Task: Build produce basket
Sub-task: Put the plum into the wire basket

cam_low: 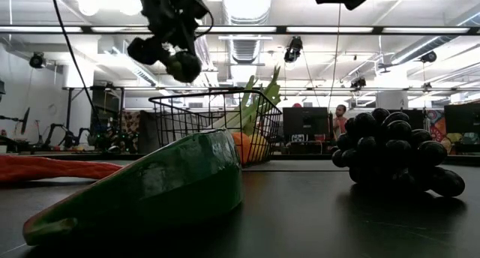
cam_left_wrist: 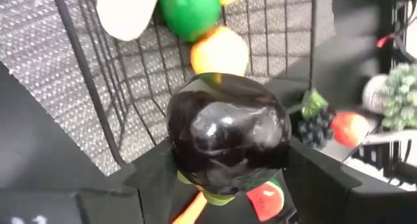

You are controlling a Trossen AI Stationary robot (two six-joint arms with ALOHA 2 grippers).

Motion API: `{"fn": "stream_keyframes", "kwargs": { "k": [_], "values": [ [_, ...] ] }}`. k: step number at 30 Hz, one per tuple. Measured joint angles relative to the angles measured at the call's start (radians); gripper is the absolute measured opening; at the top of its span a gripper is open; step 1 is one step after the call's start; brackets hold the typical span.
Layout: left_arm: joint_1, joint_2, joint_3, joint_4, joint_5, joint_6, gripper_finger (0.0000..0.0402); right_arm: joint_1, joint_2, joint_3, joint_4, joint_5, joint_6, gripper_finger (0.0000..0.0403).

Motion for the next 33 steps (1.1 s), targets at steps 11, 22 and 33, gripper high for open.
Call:
{"fn": "stream_keyframes", "kwargs": {
  "k": [11,22,33],
  "values": [
    [0.023,0.087,-0.002,0.032,0.007,0.025,0.0264,0.0,0.0,-0.025,-0.001,0.0,0.013,0.0327],
    [0.027,0.093,-0.009,0.035,0.044,0.051,0.0276,0.0,0.0,-0.025,-0.002,0.0,0.033,0.0327],
    [0.027,0.093,-0.011,0.043,0.065,0.051,0.0277,0.0,0.0,-0.025,-0.003,0.001,0.046,0.0327]
  ]
}}
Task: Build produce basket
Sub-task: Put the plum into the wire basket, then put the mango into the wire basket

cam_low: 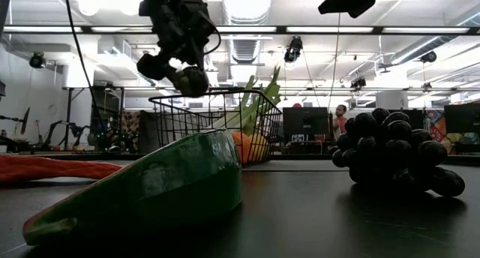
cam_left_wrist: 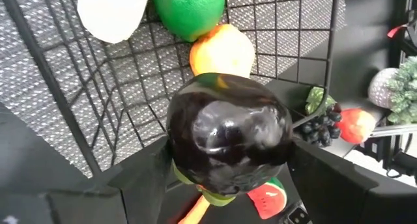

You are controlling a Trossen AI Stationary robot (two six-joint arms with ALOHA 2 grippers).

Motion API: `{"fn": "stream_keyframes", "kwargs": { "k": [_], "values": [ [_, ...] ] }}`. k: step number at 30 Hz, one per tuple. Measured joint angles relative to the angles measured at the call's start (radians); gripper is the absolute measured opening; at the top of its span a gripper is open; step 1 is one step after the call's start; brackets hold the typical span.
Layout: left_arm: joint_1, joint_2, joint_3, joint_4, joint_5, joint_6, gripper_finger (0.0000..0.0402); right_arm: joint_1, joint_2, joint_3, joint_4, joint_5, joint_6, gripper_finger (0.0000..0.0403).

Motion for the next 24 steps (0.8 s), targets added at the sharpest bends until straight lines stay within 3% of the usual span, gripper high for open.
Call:
{"fn": "stream_keyframes", "kwargs": {
  "k": [5,14,24],
  "values": [
    [0.0,0.0,0.0,0.0,0.028,0.0,0.028,0.0,0.0,0.0,0.0,0.0,0.0,0.0327],
    [0.0,0.0,-0.001,0.0,0.064,-0.005,0.0322,0.0,0.0,0.0,0.007,0.0,-0.002,0.0327],
    [0.0,-0.015,0.01,0.003,0.058,0.068,0.0325,0.0,0.0,-0.016,0.007,0.002,0.045,0.0327]
  ]
}}
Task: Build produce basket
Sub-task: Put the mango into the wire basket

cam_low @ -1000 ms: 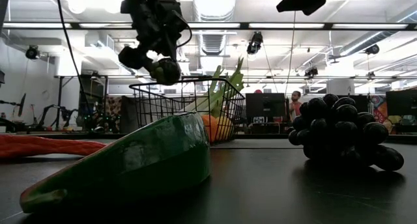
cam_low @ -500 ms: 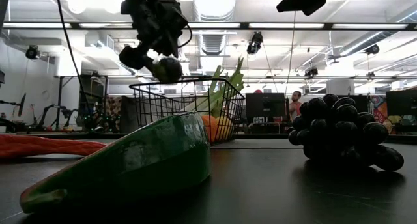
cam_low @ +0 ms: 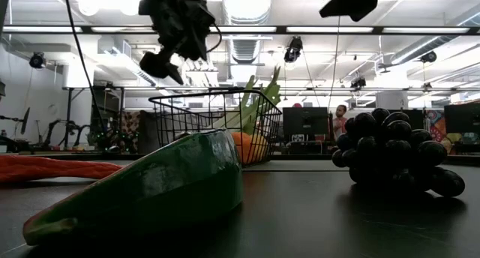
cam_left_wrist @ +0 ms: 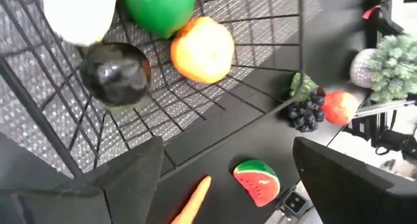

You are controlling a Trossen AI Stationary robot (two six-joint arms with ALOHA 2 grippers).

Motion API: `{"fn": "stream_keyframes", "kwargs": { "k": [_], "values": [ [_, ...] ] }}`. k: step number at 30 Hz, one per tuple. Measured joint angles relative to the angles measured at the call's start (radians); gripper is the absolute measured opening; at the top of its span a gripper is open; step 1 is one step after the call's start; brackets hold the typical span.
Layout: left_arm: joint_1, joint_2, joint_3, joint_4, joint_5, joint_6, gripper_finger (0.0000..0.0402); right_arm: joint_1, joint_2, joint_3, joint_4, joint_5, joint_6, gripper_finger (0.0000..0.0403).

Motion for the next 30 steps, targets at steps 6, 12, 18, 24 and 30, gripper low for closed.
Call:
{"fn": "stream_keyframes", "kwargs": {
  "k": [6,12,18,24,30],
  "values": [
    [-0.059,-0.082,0.003,0.065,-0.12,0.061,0.0325,0.0,0.0,-0.032,0.007,0.021,0.067,0.0327],
    [-0.22,-0.197,-0.024,0.211,-0.307,0.165,0.0325,-0.001,0.0,-0.039,0.009,0.125,0.132,0.0327],
    [-0.46,-0.307,-0.119,0.46,-0.604,0.295,0.0325,-0.005,0.0,-0.039,0.017,0.305,0.181,0.0327],
    [-0.619,-0.365,-0.315,0.867,-0.695,0.475,0.0325,-0.04,0.0,-0.039,0.067,0.345,0.207,0.0327],
    [-0.639,-0.38,-0.53,1.328,-0.701,0.574,0.0325,-0.098,0.0,-0.039,0.083,0.345,0.276,0.0327]
  ]
}}
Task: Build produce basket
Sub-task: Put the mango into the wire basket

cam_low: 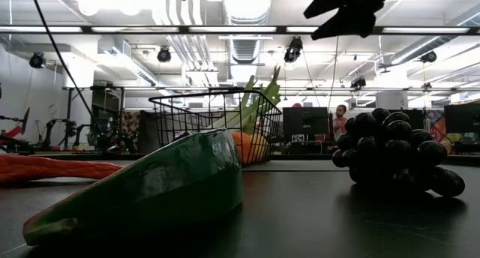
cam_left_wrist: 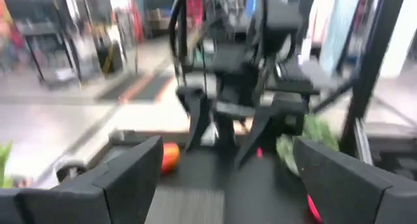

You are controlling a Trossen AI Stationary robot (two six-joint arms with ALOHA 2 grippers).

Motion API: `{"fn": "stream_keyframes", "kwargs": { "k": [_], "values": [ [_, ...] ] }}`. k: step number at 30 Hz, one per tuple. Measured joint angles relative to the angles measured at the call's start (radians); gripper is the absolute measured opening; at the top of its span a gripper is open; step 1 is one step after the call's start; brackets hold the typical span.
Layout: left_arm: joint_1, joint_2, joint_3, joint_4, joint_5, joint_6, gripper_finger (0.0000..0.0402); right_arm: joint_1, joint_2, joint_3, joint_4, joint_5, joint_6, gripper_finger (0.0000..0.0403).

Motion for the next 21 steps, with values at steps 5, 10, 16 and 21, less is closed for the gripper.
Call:
{"fn": "stream_keyframes", "kwargs": {
  "k": [5,10,16,21],
  "values": [
    [0.004,0.007,-0.123,0.331,-0.002,0.036,0.0325,-0.068,-0.002,0.0,-0.014,-0.007,0.083,0.0327],
    [0.003,0.002,-0.173,0.452,-0.001,0.039,0.0325,-0.187,-0.004,0.04,-0.172,-0.008,0.189,0.0327],
    [0.003,0.0,-0.171,0.456,-0.001,0.035,0.0325,-0.375,0.015,0.123,-0.468,-0.008,0.24,0.0327],
    [0.003,0.001,-0.165,0.456,0.002,0.034,0.0325,-0.582,0.063,0.17,-0.702,-0.007,0.255,0.0327]
  ]
}}
